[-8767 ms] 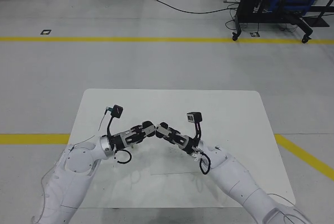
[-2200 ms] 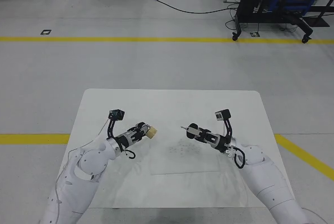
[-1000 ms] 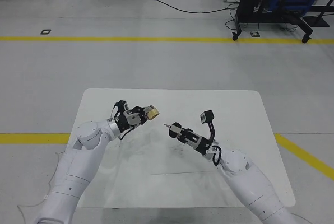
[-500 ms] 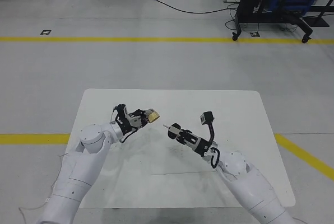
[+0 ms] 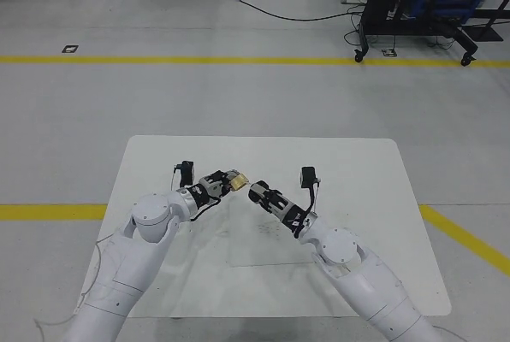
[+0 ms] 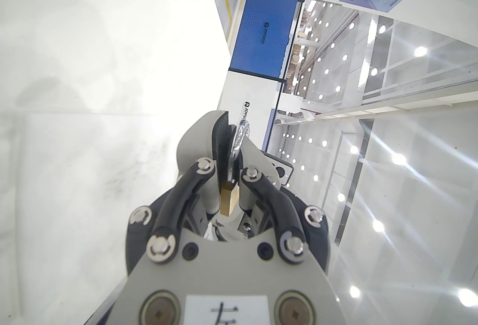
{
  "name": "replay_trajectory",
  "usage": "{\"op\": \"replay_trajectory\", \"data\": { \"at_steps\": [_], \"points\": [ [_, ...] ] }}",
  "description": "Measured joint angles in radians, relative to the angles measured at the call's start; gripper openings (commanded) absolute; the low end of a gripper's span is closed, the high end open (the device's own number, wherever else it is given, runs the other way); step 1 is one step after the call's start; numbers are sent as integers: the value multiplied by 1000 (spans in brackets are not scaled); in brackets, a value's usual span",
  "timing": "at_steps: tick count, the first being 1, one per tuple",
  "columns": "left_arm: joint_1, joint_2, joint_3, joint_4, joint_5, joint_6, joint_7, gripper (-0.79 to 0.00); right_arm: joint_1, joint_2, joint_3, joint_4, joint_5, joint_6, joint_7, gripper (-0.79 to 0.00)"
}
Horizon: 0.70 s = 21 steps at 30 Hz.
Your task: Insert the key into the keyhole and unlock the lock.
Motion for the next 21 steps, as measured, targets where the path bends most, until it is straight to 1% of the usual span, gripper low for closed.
{"op": "replay_trajectory", "data": {
  "at_steps": [3,6,10,14,21],
  "points": [
    [1,0,-1,-3,5,-4,5,-785,0,0,0,0,0,0,0,-785],
    [13,-1,-16,-17,-5,-13,45,-785,-3,0,0,-1,0,2,-5,-785],
    [22,-1,-27,-28,-29,-6,52,-785,-21,-7,-4,-12,2,44,-55,-785],
    [27,-1,-15,-40,0,-4,58,-785,-24,-14,-19,-14,-1,73,-80,-785],
    [31,-3,3,-53,36,-8,72,-785,-24,-27,-31,-16,-19,89,-136,-785]
  ]
}}
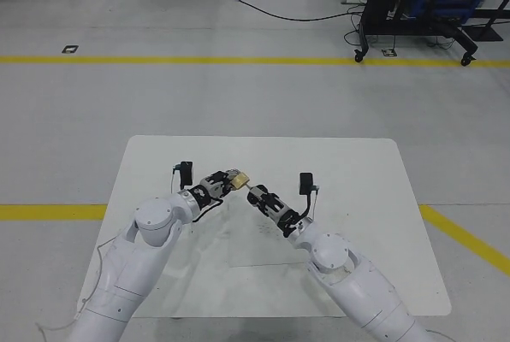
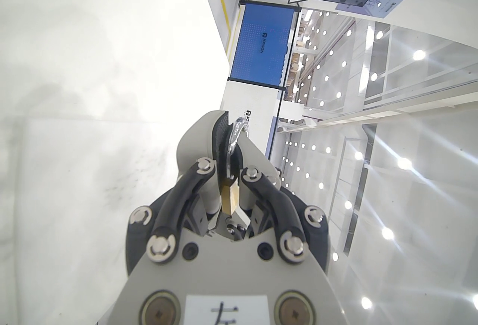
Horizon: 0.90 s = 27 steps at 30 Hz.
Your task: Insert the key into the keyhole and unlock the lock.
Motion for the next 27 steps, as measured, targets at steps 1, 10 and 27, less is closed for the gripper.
{"op": "replay_trajectory", "data": {
  "at_steps": [1,10,27],
  "points": [
    [0,0,0,-1,1,0,1,-785,-1,-2,0,0,-1,0,-12,-785],
    [4,-1,-5,-7,11,-3,13,-785,-4,-12,7,-3,-2,5,-31,-785],
    [7,-3,-19,-8,19,3,29,-785,-32,-22,9,-48,-64,41,-28,-785]
  ]
}}
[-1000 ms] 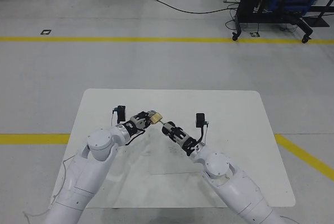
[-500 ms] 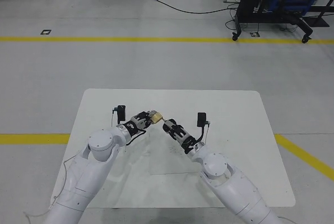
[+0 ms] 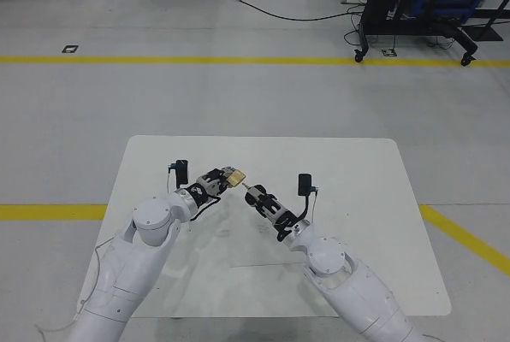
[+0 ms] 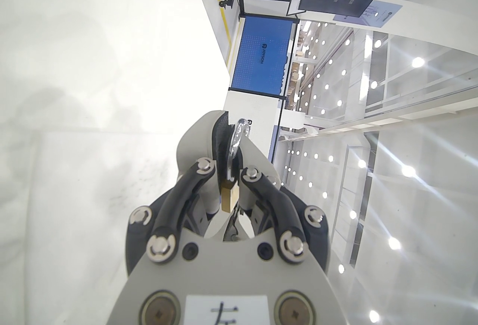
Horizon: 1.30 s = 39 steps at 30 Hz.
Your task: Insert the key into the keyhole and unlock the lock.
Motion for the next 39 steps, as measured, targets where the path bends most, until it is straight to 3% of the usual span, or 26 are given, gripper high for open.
{"op": "replay_trajectory", "data": {
  "at_steps": [27,28,29,39],
  "points": [
    [-1,-2,6,-4,26,-12,-44,-785,49,-37,-13,67,-15,21,-27,-785],
    [0,-2,5,-4,26,-13,-45,-785,51,-38,-12,69,-15,21,-28,-243],
    [0,-2,5,-3,27,-13,-45,-785,52,-39,-11,70,-15,22,-29,0],
    [-6,-3,-8,9,6,7,-38,-785,45,-46,1,57,-29,22,-34,0]
  ]
}}
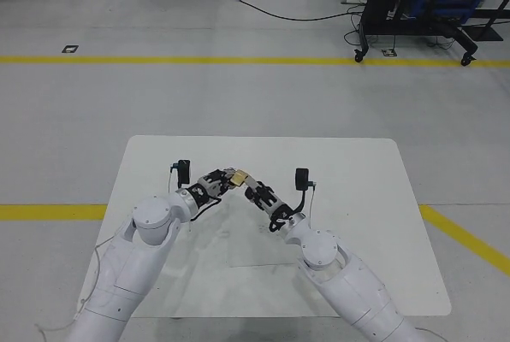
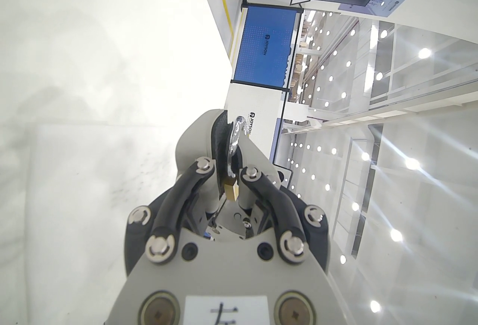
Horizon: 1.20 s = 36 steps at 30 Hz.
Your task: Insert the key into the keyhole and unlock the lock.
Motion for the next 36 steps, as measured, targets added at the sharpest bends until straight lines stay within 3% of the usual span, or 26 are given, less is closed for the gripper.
{"op": "replay_trajectory", "data": {
  "at_steps": [15,22,28,36],
  "points": [
    [-1,-1,-22,11,-53,14,-21,-785,-16,3,26,-33,-18,-2,2,0],
    [-33,-3,-35,73,-178,189,-102,-785,-77,12,109,-113,113,-102,48,0],
    [-72,-8,-26,141,-306,280,-231,-785,-118,20,166,-172,352,-237,275,0],
    [-106,-13,-21,220,-450,352,-346,-785,-63,9,121,-90,349,-264,332,0]
  ]
}}
